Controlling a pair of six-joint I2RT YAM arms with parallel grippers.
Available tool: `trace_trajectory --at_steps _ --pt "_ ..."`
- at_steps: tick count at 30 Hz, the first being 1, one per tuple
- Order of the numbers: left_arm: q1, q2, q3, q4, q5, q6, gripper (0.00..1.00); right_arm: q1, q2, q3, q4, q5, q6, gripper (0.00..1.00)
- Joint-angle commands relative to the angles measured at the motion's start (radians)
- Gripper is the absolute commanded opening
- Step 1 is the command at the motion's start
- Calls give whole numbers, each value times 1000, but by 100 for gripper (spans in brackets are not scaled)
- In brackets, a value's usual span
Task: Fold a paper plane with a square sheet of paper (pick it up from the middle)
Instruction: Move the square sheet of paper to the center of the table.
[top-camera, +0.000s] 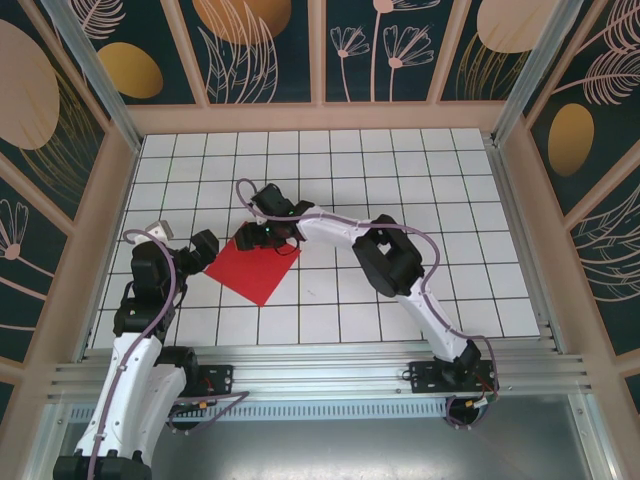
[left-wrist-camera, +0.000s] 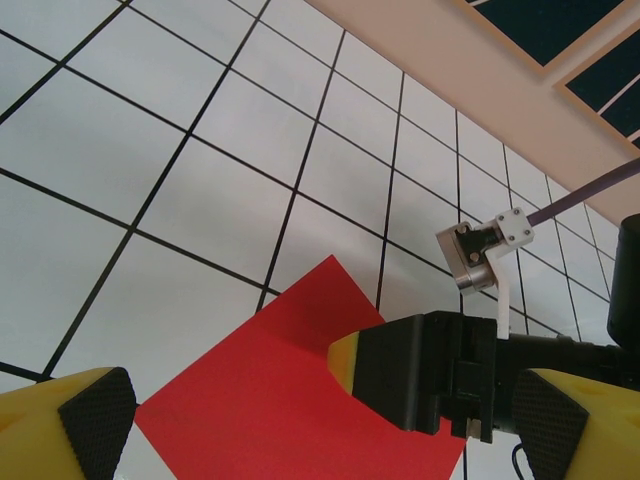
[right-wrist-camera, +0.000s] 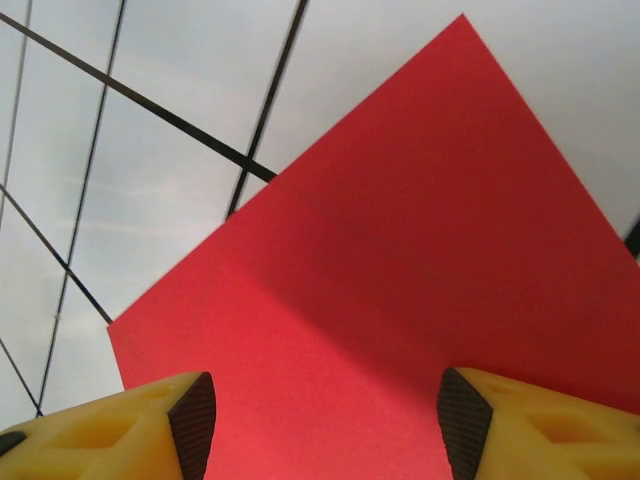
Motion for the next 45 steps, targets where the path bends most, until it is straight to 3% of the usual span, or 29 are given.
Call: trace_trajectory --at_steps 1,10,17,22,28,37,45 --pt "5 -6 -14 3 29 -9 99 -23 -47 -148 -73 97 33 64" --pt "5 9 -28 30 96 -20 99 -137 -371 -622 52 212 67 63" --pt "4 54 -66 114 248 -56 98 -247 -560 -859 85 228 64 63" --pt "4 112 -81 177 337 -71 99 -250 -651 -858 42 242 31 64" --pt "3 132 -147 281 415 -143 98 -185 -729 -848 -19 306 -16 69" --pt "1 153 -186 284 428 -139 99 -148 -598 -792 -41 244 -127 70" --pt "-41 200 -197 355 438 -175 98 -200 -555 -844 -6 236 -55 66"
